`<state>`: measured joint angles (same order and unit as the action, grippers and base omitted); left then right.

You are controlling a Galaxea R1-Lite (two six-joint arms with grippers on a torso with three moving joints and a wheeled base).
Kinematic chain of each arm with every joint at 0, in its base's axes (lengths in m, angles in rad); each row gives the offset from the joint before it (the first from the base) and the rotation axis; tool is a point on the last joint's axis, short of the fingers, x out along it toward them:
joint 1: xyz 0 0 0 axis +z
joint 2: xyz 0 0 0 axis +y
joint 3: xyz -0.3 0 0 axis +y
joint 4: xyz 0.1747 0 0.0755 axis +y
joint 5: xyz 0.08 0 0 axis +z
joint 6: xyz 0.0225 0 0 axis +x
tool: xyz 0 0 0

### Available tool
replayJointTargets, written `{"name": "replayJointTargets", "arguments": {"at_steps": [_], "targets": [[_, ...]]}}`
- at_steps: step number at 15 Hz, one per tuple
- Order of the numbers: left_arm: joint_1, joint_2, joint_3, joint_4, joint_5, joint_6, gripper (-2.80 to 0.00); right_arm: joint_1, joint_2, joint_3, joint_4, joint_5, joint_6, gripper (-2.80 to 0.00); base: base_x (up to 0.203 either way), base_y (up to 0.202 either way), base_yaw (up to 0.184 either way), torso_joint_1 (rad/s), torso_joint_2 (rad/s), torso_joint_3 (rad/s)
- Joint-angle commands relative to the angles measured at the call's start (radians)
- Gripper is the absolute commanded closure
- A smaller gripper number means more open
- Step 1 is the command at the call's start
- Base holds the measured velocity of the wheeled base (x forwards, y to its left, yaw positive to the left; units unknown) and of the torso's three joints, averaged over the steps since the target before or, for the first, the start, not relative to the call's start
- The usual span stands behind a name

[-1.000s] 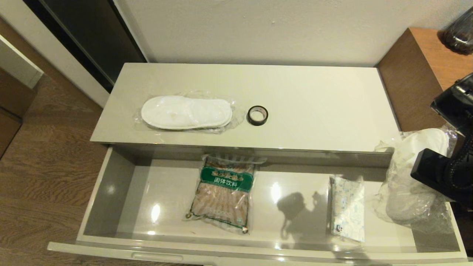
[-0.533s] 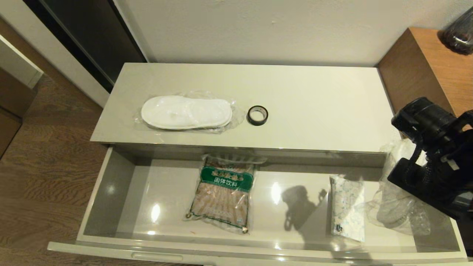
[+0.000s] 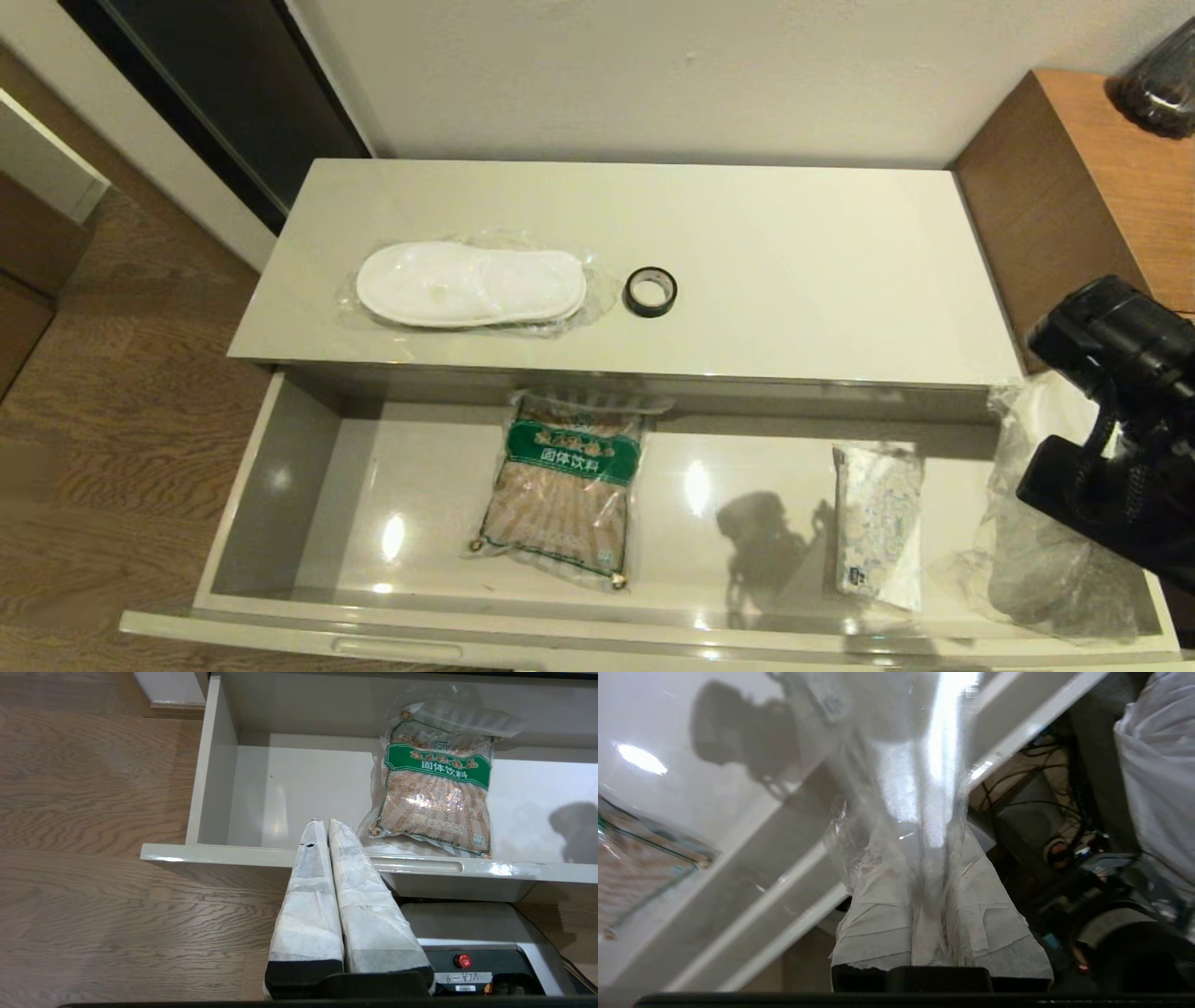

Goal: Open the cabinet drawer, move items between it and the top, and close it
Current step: Put the disposable slippers in the drawer

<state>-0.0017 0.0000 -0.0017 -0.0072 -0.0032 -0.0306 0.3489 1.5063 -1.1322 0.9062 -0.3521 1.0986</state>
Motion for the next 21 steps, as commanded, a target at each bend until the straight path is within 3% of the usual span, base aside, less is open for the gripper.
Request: {"name": "replayJointTargets", "arguments": {"at_steps": [1, 6, 15, 21], "targets": [[0.0, 0.0, 0.0, 0.0, 0.0, -0.001, 0.0, 0.022, -0.062, 0.04, 0.019, -0.001, 0.001, 0.0, 0.0, 0.0, 0.0, 0.0, 0.0, 0.0], [0.0, 0.0, 0.0, 0.0, 0.0, -0.001, 0.0, 0.045, -0.073, 0.059, 0.039, 0.009, 0.002, 0.0, 0.0, 0.0, 0.0, 0.0, 0.0, 0.0], [0.0, 0.0, 0.0, 0.0, 0.0, 0.0, 0.0, 0.039, 0.299, -0.156, 0.03, -0.043, 0.082, 0.0, 0.0, 0.0, 0.0, 0.0, 0.0, 0.0], [0.0, 0.0, 0.0, 0.0, 0.0, -0.002, 0.0, 0.041, 0.396, -0.164, -0.114, -0.067, 0.032, 0.0, 0.0, 0.0, 0.0, 0.0, 0.0, 0.0]]}}
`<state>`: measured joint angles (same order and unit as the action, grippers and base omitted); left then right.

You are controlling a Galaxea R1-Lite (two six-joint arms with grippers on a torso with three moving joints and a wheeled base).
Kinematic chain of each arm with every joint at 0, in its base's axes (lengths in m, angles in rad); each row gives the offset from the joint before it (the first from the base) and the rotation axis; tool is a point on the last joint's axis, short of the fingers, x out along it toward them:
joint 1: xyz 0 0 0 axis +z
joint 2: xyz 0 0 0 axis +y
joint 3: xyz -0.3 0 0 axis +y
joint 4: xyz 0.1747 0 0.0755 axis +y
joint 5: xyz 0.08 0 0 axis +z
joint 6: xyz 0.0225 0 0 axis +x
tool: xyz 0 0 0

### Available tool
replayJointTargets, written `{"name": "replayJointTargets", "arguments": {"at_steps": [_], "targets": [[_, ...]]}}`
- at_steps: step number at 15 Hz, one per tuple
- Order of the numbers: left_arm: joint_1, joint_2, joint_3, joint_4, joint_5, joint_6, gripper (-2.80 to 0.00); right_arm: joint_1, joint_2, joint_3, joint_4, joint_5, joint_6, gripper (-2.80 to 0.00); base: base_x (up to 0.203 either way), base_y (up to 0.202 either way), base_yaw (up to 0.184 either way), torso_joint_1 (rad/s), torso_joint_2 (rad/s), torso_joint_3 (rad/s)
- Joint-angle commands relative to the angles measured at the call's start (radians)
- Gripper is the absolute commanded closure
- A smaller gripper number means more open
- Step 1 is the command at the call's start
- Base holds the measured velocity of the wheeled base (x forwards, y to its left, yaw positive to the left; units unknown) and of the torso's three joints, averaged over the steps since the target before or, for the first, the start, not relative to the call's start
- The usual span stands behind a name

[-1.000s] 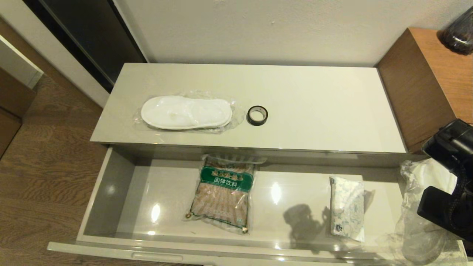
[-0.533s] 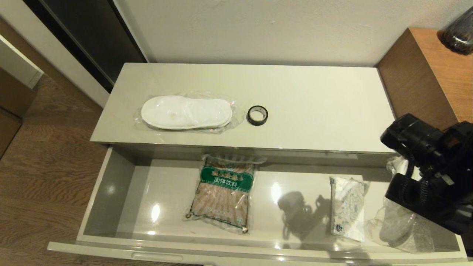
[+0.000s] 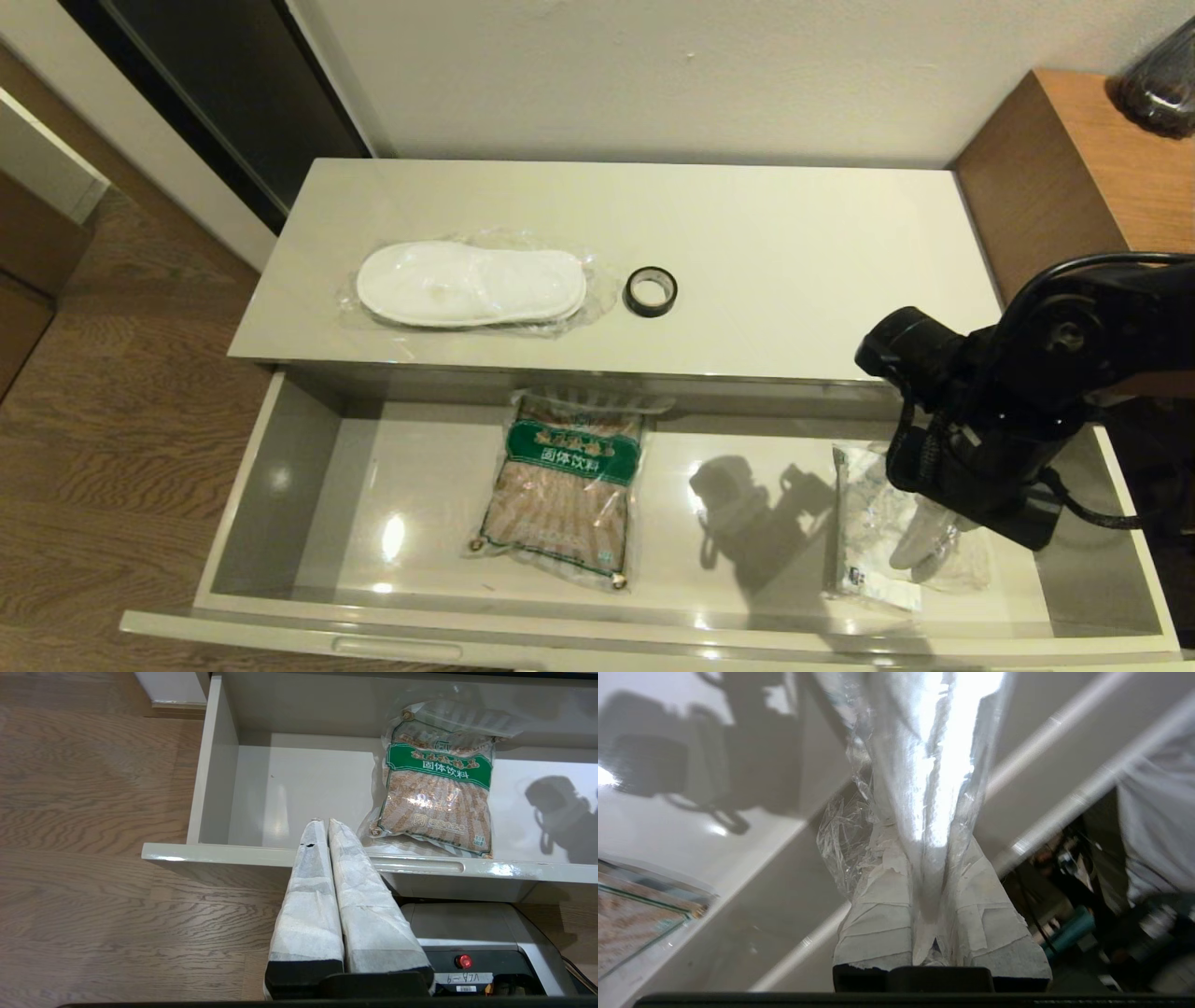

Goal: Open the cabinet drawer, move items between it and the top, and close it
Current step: Put the disposable slippers in the drawer

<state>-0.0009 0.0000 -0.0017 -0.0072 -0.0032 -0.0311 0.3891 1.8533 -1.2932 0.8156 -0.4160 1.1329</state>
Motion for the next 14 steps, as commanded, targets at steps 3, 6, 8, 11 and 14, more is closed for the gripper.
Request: {"name": "replayJointTargets", "arguments": {"at_steps": [3, 6, 8, 11, 14], "targets": [[-0.001, 0.0, 0.0, 0.0, 0.0, 0.0, 0.0, 0.0, 0.116, -0.004, -0.095, -0.002, -0.024, 0.0, 0.0, 0.0, 0.0, 0.0, 0.0, 0.0], [-0.001, 0.0, 0.0, 0.0, 0.0, -0.001, 0.0, 0.0, 0.188, -0.04, -0.152, 0.0, -0.045, 0.0, 0.0, 0.0, 0.0, 0.0, 0.0, 0.0], [-0.001, 0.0, 0.0, 0.0, 0.0, 0.0, 0.0, 0.0, 0.215, -0.057, -0.157, -0.001, -0.062, 0.0, 0.0, 0.0, 0.0, 0.0, 0.0, 0.0], [-0.001, 0.0, 0.0, 0.0, 0.0, -0.001, 0.0, 0.0, 0.239, -0.063, -0.18, 0.0, -0.082, 0.0, 0.0, 0.0, 0.0, 0.0, 0.0, 0.0], [-0.001, 0.0, 0.0, 0.0, 0.0, 0.0, 0.0, 0.0, 0.244, -0.066, -0.181, -0.003, -0.087, 0.0, 0.0, 0.0, 0.0, 0.0, 0.0, 0.0]]}}
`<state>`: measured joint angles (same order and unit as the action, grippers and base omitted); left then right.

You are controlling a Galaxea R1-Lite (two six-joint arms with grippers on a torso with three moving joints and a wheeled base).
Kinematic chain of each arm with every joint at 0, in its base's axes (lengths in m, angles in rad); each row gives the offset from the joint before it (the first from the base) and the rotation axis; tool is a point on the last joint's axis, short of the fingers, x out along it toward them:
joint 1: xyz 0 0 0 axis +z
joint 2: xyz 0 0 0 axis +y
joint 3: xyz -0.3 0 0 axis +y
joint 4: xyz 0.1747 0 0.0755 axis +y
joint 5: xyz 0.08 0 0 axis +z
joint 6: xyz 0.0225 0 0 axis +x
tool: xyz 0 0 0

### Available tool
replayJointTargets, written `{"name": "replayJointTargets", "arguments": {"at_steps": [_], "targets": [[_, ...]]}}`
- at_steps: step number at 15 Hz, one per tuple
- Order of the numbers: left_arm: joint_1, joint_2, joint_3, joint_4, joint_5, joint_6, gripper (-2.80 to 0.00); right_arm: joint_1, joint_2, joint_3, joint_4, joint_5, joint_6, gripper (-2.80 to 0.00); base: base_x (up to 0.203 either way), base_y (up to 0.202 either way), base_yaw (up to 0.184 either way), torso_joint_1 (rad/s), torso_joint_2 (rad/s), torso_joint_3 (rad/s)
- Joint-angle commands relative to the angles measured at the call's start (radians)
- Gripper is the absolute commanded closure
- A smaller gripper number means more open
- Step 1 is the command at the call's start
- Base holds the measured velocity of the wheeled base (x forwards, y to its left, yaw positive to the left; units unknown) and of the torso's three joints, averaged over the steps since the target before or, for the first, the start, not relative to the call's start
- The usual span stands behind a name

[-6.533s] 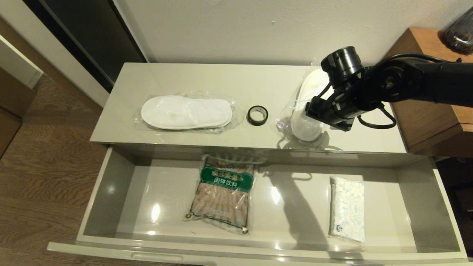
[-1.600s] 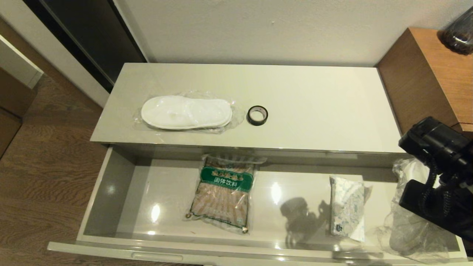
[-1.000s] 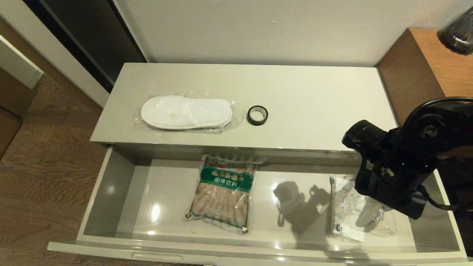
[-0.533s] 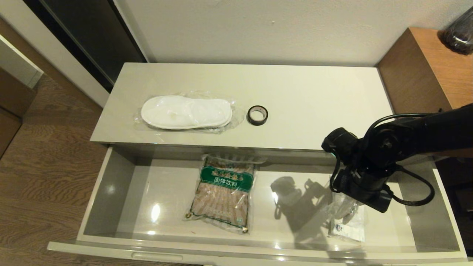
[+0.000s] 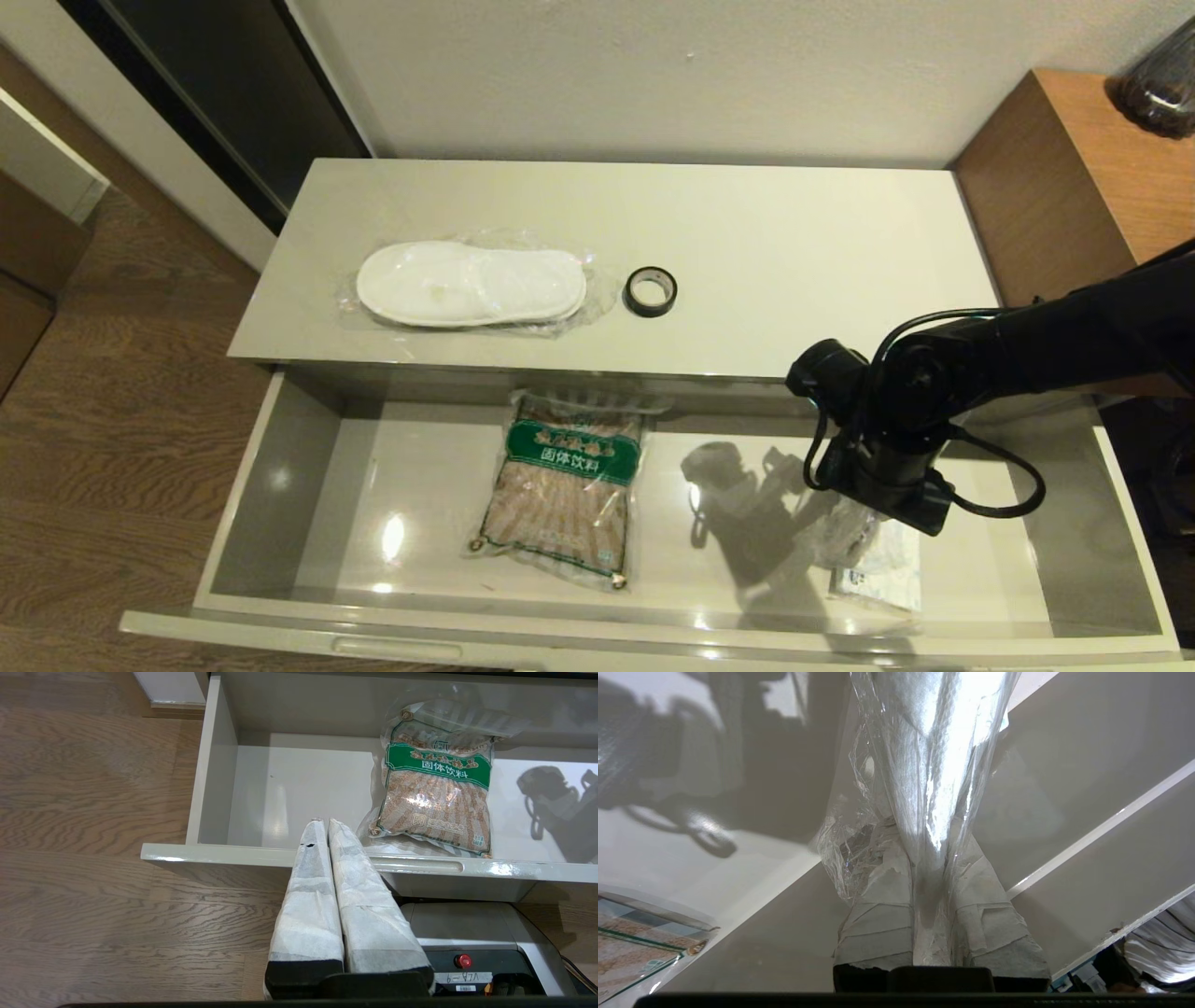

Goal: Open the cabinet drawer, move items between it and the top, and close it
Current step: Put the disposable slippers in the drawer

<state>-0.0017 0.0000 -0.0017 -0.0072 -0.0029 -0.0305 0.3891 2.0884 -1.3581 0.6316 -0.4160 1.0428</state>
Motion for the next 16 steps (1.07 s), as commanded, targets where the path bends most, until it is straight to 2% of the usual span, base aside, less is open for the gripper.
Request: {"name": "replayJointTargets", "arguments": {"at_steps": [1, 6, 7, 12, 16], "targets": [[0.0, 0.0, 0.0, 0.0, 0.0, 0.0, 0.0, 0.0, 0.005, -0.001, 0.004, -0.003, 0.003, 0.0, 0.0, 0.0, 0.0, 0.0, 0.0, 0.0], [0.0, 0.0, 0.0, 0.0, 0.0, 0.0, 0.0, 0.0, -0.061, 0.015, 0.014, 0.011, -0.029, 0.0, 0.0, 0.0, 0.0, 0.0, 0.0, 0.0], [0.0, 0.0, 0.0, 0.0, 0.0, 0.0, 0.0, 0.0, -0.058, 0.016, 0.014, 0.008, -0.029, -2.8, 0.0, 0.0, 0.0, 0.0, 0.0, 0.0], [0.0, 0.0, 0.0, 0.0, 0.0, -0.002, 0.0, 0.002, -0.05, 0.01, 0.006, 0.011, -0.024, -2.8, 0.0, 0.0, 0.0, 0.0, 0.0, 0.0], [0.0, 0.0, 0.0, 0.0, 0.0, 0.0, 0.0, 0.002, -0.201, 0.016, 0.048, 0.022, -0.052, -2.8, 0.0, 0.0, 0.0, 0.0, 0.0, 0.0]]}}
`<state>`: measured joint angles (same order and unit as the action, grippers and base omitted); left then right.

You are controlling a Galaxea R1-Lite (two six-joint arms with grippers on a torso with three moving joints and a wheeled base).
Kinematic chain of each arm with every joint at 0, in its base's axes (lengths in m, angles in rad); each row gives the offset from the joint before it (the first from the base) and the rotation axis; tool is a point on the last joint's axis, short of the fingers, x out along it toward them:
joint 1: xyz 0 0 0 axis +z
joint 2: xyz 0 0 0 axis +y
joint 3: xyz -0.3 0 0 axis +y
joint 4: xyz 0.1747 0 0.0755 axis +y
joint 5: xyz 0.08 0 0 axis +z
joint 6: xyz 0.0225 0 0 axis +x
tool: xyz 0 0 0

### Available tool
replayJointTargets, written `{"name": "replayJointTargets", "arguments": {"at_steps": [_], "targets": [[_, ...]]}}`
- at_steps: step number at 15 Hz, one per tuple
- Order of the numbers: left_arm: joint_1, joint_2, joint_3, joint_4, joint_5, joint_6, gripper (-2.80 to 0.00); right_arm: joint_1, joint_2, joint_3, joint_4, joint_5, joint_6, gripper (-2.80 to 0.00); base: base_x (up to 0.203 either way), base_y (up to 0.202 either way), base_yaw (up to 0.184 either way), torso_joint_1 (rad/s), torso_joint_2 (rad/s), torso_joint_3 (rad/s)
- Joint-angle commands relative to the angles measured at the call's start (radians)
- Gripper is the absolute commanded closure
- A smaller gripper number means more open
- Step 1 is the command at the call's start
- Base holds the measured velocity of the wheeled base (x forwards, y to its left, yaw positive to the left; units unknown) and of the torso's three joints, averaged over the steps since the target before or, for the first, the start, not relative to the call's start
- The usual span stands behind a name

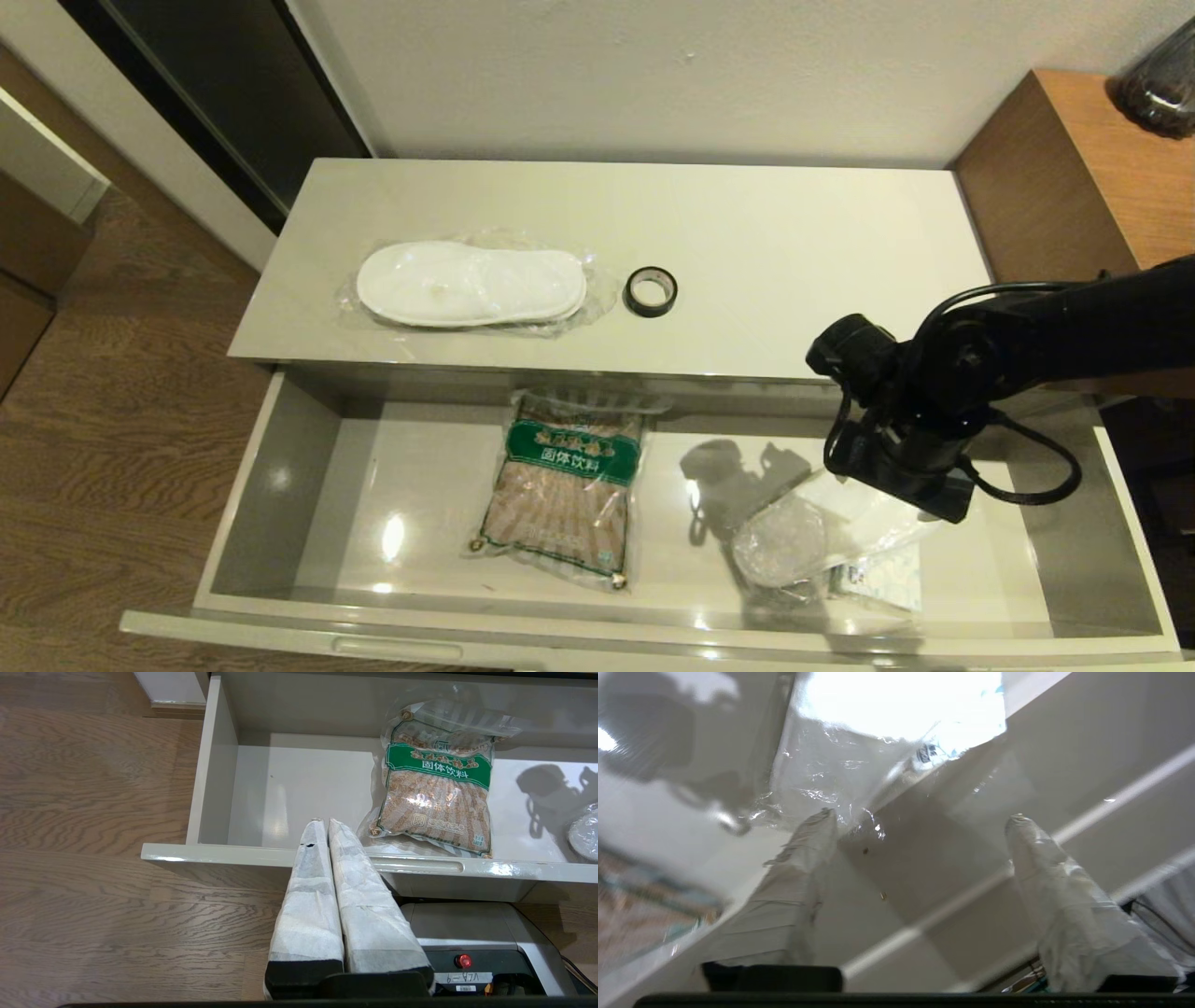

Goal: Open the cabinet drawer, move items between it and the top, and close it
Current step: Put the disposable slippers in the drawer, then pick up the disposable slippers on the table

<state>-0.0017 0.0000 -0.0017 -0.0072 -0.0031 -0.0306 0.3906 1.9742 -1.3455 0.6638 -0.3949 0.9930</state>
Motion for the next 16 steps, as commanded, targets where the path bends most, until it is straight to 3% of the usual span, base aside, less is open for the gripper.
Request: {"name": "replayJointTargets", "arguments": {"at_steps": [1, 5, 6, 11, 15, 16], "targets": [[0.0, 0.0, 0.0, 0.0, 0.0, -0.001, 0.0, 0.002, -0.151, 0.004, 0.05, 0.01, -0.016, -2.8, 0.0, 0.0, 0.0, 0.0, 0.0, 0.0], [0.0, 0.0, 0.0, 0.0, 0.0, 0.0, 0.0, 0.005, -0.405, 0.01, 0.193, 0.049, -0.112, -2.8, 0.0, 0.0, 0.0, 0.0, 0.0, 0.0], [0.0, 0.0, 0.0, 0.0, 0.0, -0.001, 0.0, 0.006, -0.468, 0.013, 0.238, 0.053, -0.139, 0.0, 0.0, 0.0, 0.0, 0.0, 0.0, 0.0], [0.0, 0.0, 0.0, 0.0, 0.0, -0.002, 0.0, 0.013, -0.741, 0.006, 0.471, 0.052, -0.181, 0.0, 0.0, 0.0, 0.0, 0.0, 0.0, 0.0], [0.0, 0.0, 0.0, 0.0, 0.0, 0.0, 0.0, 0.028, -0.939, -0.171, 0.834, 0.041, -0.188, 0.0, 0.0, 0.0, 0.0, 0.0, 0.0, 0.0], [0.0, 0.0, 0.0, 0.0, 0.0, -0.002, 0.0, 0.028, -0.964, -0.23, 0.856, 0.042, -0.185, 0.0, 0.0, 0.0, 0.0, 0.0, 0.0, 0.0]]}}
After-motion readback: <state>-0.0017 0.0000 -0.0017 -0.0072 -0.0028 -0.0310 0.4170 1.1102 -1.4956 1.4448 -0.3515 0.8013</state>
